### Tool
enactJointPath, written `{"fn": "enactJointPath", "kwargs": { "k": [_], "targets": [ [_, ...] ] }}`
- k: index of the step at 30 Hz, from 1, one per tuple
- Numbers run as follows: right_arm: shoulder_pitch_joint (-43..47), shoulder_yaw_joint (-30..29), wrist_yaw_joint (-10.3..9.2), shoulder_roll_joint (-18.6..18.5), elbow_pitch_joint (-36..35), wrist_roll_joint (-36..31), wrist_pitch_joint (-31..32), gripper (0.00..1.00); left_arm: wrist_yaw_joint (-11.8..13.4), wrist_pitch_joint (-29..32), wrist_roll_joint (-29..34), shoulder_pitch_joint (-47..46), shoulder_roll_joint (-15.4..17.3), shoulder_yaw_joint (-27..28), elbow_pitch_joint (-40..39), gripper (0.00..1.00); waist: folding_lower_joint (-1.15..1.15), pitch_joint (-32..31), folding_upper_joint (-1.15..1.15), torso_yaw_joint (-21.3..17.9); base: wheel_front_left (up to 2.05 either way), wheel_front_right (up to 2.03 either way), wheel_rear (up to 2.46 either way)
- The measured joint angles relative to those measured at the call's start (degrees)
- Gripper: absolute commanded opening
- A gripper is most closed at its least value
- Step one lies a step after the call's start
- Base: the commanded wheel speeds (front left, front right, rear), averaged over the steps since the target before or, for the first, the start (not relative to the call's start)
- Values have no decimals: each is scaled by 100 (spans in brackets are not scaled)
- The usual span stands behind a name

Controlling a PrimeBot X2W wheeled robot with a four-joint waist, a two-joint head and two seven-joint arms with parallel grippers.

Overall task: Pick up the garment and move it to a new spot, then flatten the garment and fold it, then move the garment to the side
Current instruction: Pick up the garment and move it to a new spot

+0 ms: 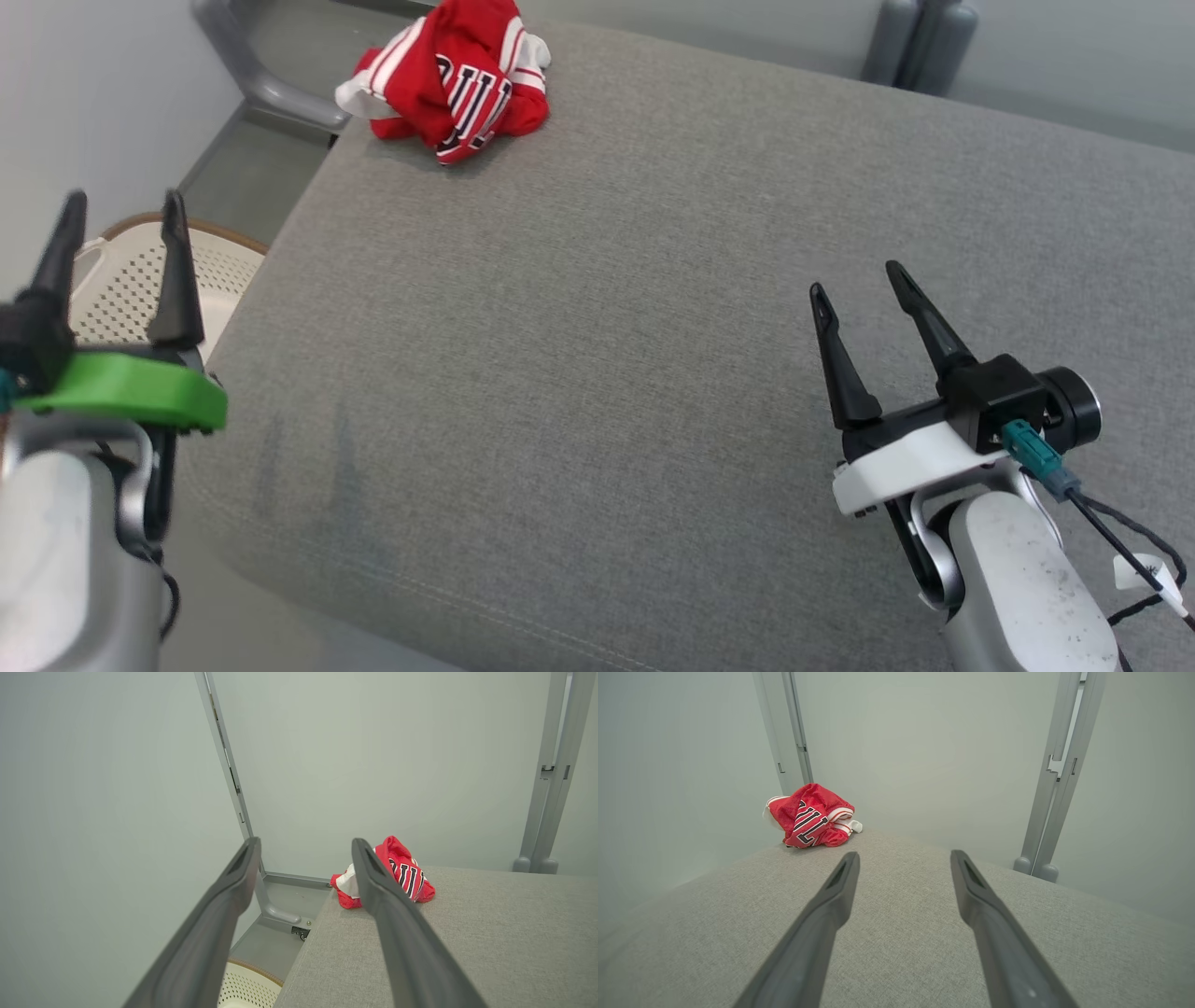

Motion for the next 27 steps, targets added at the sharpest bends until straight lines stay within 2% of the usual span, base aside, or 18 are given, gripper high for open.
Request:
{"fn": "enactJointPath", "kwargs": {
  "k": [2,12,19,27],
  "targets": [
    [-106,-19,0,0,-85,-127,37,100,-48,214,-11,-593,198,15,177,100,0,172,0,-148,0,0,0],
    [-559,-73,0,-41,-560,-411,167,100,-151,1267,-721,-2797,659,400,1778,100,1,1115,0,-915,0,0,0],
    [-620,-124,0,-122,-896,-500,246,100,-275,1790,-954,-3361,856,247,2681,100,2,1814,0,-1376,0,0,0],
    [-654,-119,0,-154,-1207,-564,339,100,-265,1704,-1032,-3604,1021,176,3441,100,2,2429,0,-1734,0,0,0]
  ]
}}
